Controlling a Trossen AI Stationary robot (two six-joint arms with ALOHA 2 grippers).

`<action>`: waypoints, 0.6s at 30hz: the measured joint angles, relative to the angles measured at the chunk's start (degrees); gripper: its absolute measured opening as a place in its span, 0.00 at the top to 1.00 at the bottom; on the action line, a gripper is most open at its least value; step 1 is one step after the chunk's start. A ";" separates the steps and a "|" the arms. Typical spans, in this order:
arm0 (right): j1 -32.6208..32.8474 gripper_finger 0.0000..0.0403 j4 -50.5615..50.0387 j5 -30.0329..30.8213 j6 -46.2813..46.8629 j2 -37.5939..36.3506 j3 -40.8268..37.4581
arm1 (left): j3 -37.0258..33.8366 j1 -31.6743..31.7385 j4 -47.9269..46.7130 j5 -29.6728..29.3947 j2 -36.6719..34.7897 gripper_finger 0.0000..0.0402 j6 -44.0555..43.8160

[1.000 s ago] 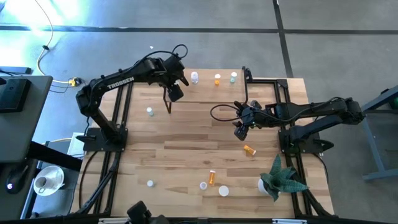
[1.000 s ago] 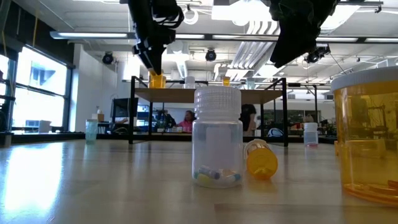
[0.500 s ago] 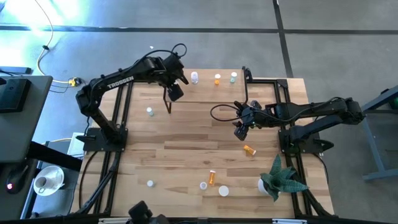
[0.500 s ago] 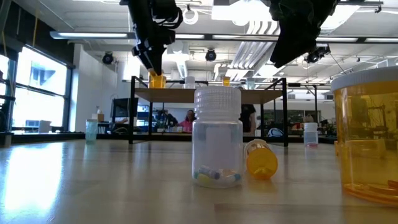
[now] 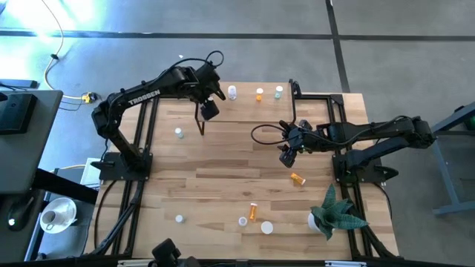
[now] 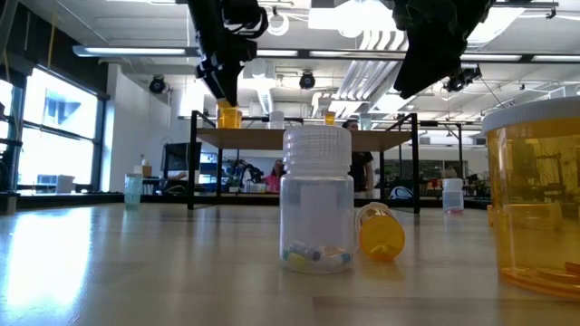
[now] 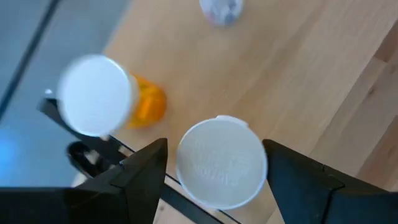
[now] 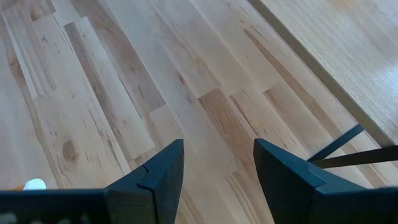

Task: Pick and place medicine bottles onto shelf by color
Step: Put the left large orange pill bottle on the shelf aligned with the other large orange pill bottle, then put the bottom transparent pill bottle on the shelf aligned with the other transparent pill bottle

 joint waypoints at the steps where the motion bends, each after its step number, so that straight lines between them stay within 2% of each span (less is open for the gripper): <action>1: 0.00 0.54 0.01 0.00 0.01 0.00 0.00 | 0.91 0.00 -0.41 -0.65 0.00 0.38 0.04; 12: 0.00 0.54 0.01 -1.73 0.12 0.00 0.00 | 12.58 -0.83 -10.39 0.05 -0.19 0.38 -1.01; 18: 1.26 0.54 0.64 -4.11 1.40 0.00 0.00 | 10.25 -3.94 -11.76 1.29 -3.85 0.38 -1.05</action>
